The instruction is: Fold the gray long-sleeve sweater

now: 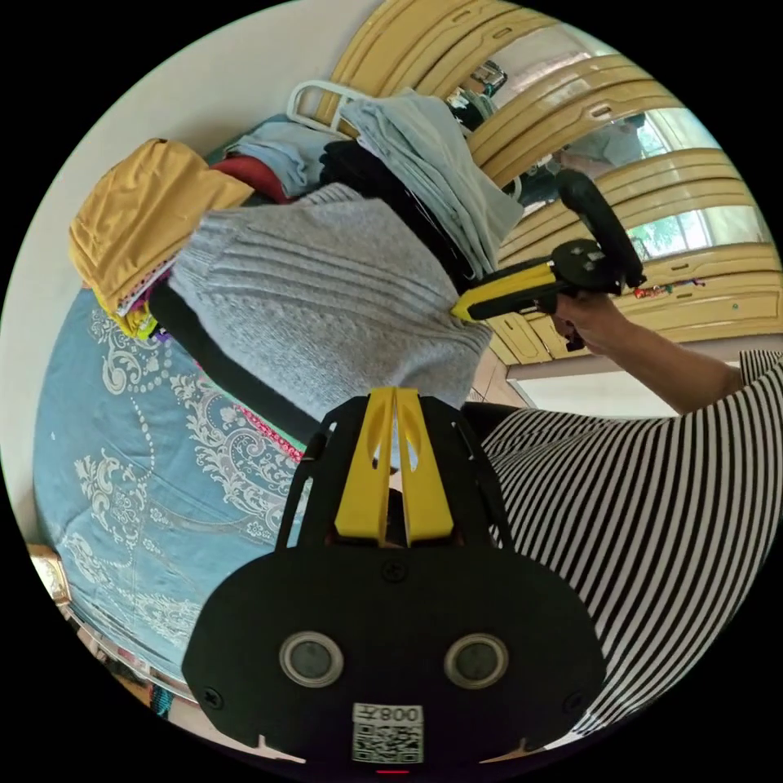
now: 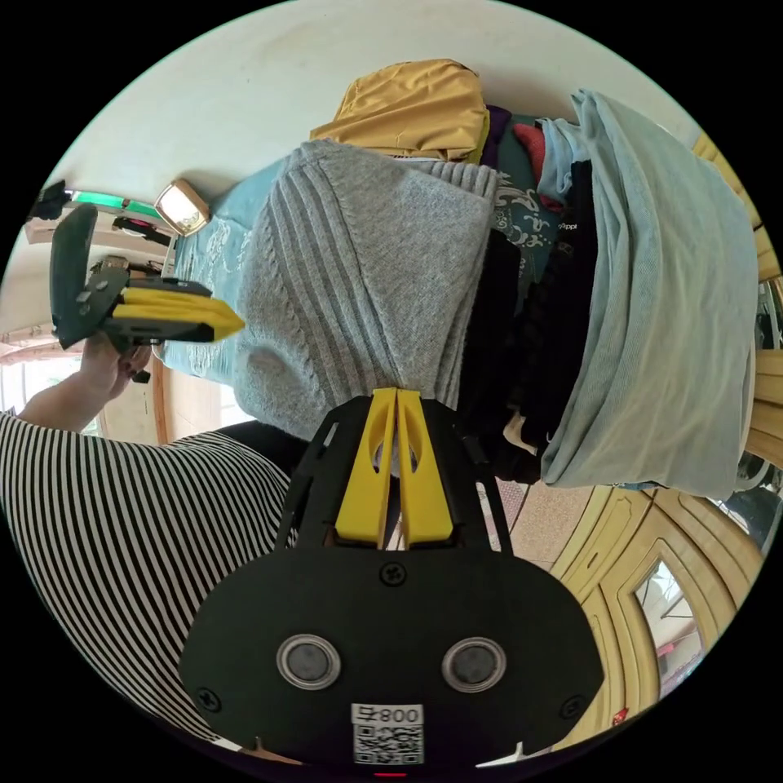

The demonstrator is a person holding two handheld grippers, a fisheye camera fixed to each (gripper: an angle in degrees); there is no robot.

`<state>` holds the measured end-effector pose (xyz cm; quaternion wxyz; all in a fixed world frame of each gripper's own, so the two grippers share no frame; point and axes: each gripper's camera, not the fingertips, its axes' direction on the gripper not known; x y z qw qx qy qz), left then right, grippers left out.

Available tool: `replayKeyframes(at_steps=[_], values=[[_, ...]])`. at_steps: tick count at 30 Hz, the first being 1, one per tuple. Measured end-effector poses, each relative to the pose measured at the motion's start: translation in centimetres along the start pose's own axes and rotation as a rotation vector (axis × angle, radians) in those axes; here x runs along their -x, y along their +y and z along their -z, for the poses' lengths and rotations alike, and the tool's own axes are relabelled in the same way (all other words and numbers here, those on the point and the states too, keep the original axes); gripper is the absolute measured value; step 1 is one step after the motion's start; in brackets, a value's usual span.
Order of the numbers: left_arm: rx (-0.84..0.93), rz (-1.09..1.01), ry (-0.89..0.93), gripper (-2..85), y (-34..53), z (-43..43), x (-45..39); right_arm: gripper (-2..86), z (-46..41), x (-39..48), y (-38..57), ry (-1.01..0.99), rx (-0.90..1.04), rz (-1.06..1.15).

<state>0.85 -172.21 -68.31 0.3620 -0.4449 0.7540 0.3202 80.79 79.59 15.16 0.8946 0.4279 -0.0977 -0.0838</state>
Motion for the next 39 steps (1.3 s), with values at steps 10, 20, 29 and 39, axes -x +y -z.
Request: replayKeyframes(at_steps=[10,20,29,39], values=[[0.046,0.118,-0.019,0.0,-1.5,-2.2,3.4,0.0,-1.1,-2.0,-1.0,-0.005,0.035,0.041],[0.108,-0.047,0.039,0.0,2.3,-4.5,-2.0,0.0,2.9,-2.7,-4.0,0.004,-0.116,0.068],[0.086,-0.055,0.048,0.0,2.2,-4.9,-2.2,0.0,-1.0,-6.6,-9.1,-0.008,-0.035,0.017],[0.100,-0.118,-0.142,0.0,2.6,-6.5,-3.1,0.0,-4.6,-5.2,-10.1,0.056,0.087,0.221]])
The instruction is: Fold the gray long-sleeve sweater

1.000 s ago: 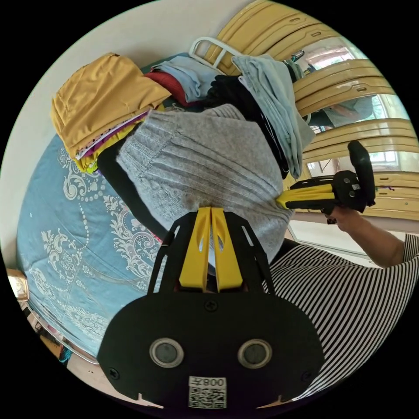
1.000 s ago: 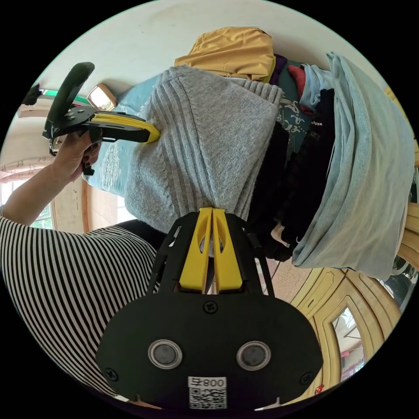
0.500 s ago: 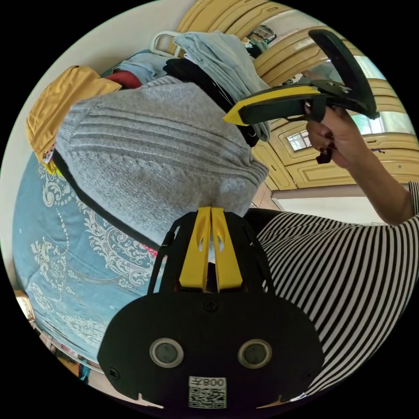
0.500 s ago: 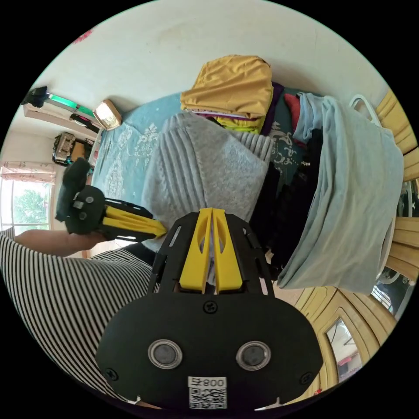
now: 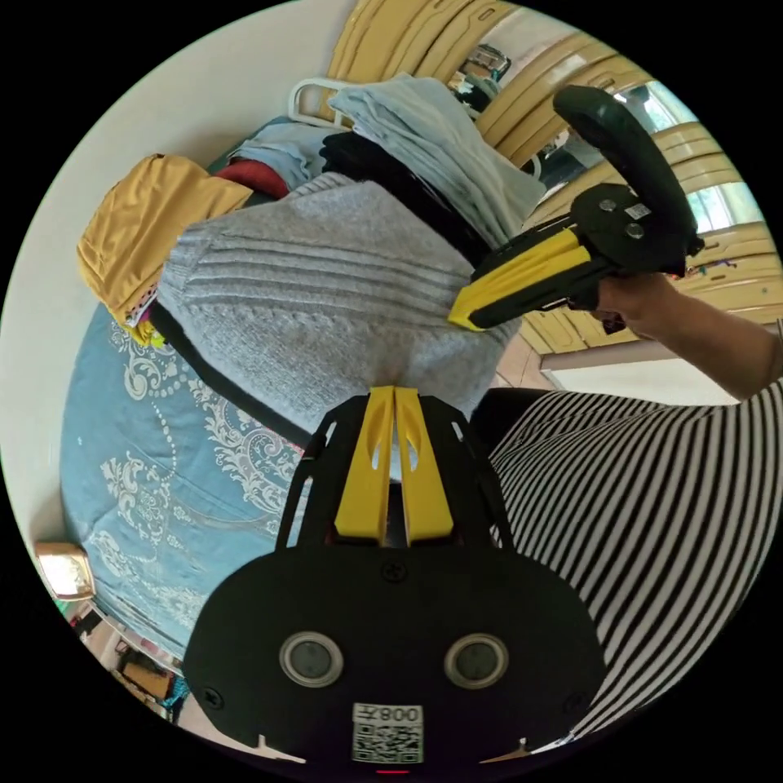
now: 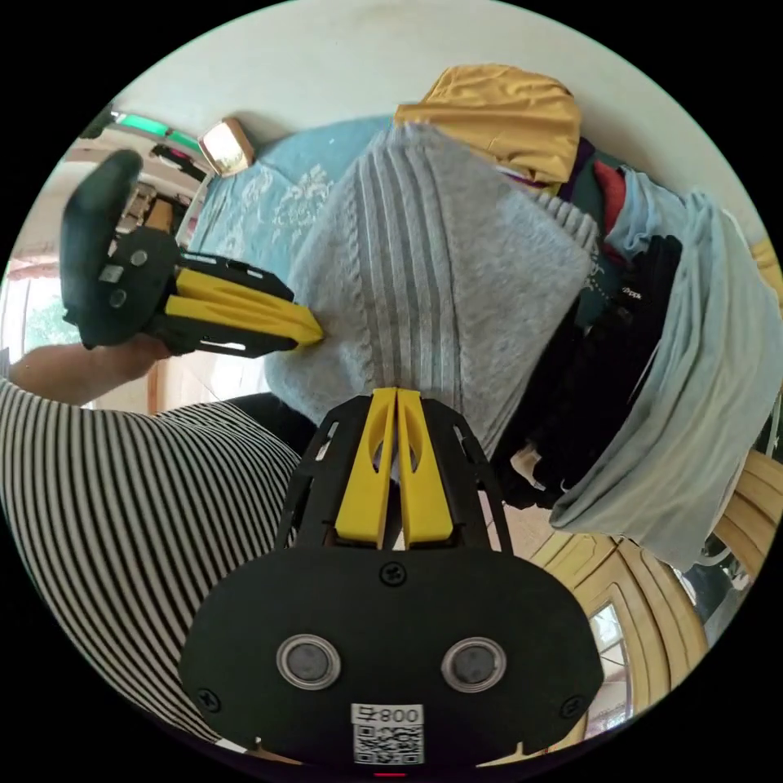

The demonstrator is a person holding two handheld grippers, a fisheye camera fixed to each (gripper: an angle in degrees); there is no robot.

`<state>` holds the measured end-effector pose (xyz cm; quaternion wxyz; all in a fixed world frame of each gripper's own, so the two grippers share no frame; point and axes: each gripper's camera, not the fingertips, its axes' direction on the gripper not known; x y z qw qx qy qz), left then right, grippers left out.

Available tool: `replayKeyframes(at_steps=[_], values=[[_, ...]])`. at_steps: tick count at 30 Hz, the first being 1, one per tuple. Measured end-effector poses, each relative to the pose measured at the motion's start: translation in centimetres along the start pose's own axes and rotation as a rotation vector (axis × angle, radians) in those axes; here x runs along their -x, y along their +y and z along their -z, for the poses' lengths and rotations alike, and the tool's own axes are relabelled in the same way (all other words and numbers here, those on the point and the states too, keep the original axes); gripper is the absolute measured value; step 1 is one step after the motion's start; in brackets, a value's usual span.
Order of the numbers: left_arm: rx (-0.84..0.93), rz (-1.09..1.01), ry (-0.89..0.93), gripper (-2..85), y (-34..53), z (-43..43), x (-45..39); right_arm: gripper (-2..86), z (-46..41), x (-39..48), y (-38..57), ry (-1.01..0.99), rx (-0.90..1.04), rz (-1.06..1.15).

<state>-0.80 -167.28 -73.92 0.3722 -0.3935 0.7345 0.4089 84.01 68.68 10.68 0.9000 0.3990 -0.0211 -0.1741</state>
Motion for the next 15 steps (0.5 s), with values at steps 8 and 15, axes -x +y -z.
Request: replayKeyframes(at_steps=[8,15], values=[[0.015,-0.017,0.055,0.0,-0.1,-1.9,0.4,0.0,-0.9,-4.5,-3.4,-0.051,0.037,0.038],[0.061,0.093,0.229,0.0,-0.4,-2.3,3.2,0.0,2.2,-9.6,-5.9,-0.157,-0.001,0.089]])
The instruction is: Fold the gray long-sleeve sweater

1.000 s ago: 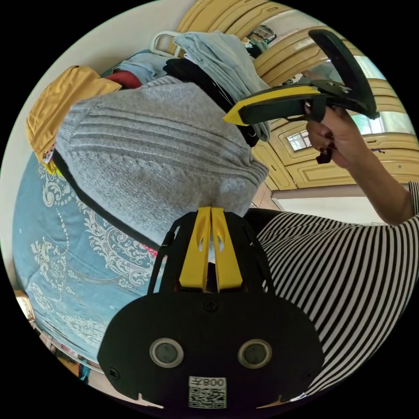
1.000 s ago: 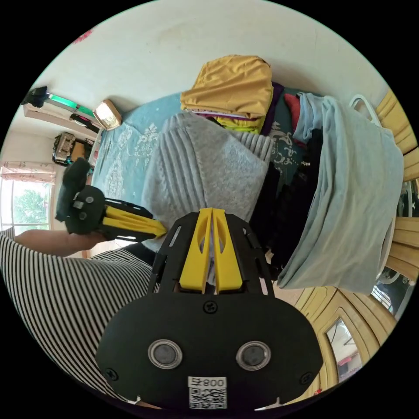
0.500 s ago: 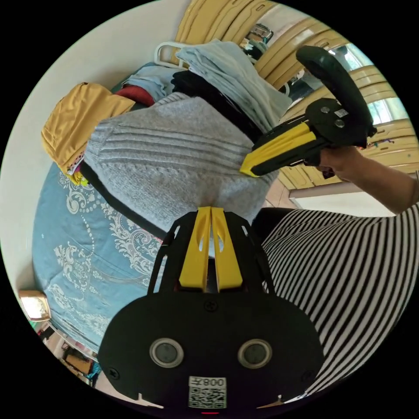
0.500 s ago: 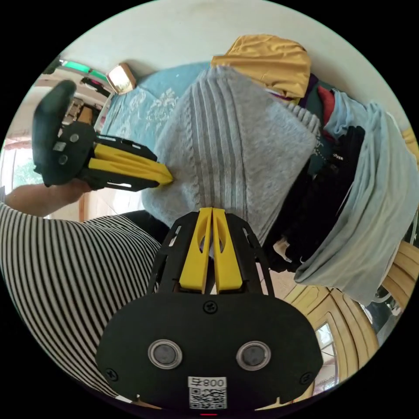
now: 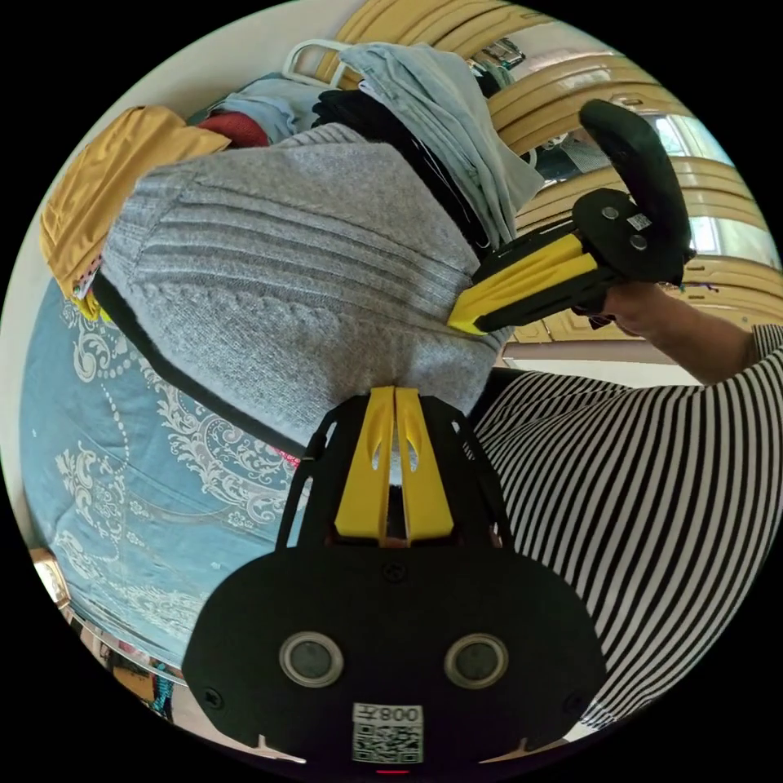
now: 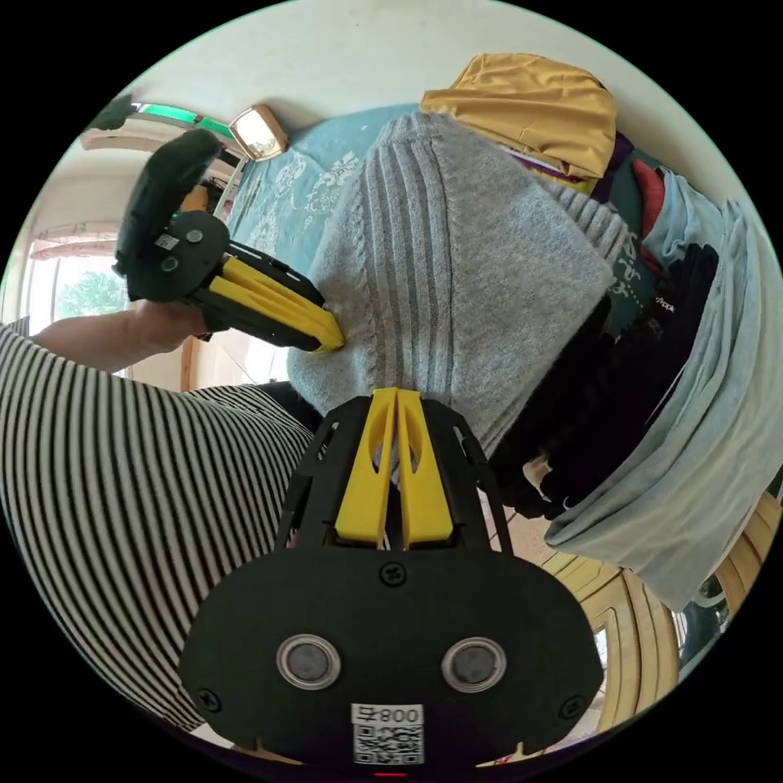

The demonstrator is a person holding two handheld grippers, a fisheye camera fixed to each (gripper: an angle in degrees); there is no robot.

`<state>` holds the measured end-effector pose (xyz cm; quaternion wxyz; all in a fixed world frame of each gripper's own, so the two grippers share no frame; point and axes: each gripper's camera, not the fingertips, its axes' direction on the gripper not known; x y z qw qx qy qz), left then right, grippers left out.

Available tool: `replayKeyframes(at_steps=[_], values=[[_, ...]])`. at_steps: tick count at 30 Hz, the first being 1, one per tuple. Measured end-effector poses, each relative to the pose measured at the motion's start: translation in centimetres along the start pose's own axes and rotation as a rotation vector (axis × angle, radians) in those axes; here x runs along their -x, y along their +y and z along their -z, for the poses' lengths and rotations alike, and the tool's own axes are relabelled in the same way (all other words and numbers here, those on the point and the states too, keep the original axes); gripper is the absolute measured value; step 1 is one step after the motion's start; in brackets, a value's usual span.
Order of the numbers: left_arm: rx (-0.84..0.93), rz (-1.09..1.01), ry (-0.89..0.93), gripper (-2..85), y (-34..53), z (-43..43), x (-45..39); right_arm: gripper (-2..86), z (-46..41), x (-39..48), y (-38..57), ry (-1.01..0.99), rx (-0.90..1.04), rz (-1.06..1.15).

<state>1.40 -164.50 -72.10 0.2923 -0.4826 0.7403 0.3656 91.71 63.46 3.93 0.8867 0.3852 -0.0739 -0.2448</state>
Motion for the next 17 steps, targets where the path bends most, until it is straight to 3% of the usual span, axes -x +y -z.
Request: replayKeyframes(at_steps=[4,10,17], values=[[-0.041,0.024,0.001,0.0,0.4,1.0,0.2,0.0,8.0,-5.0,-1.9,-0.025,-0.191,0.019],[-0.142,0.119,0.103,0.0,1.1,2.6,1.4,0.4,19.2,-16.6,-9.2,0.108,-0.445,0.011],[-0.132,0.273,-0.088,0.1,1.1,1.4,2.5,3.5,22.3,-33.0,-24.5,0.213,-0.382,-0.167]])
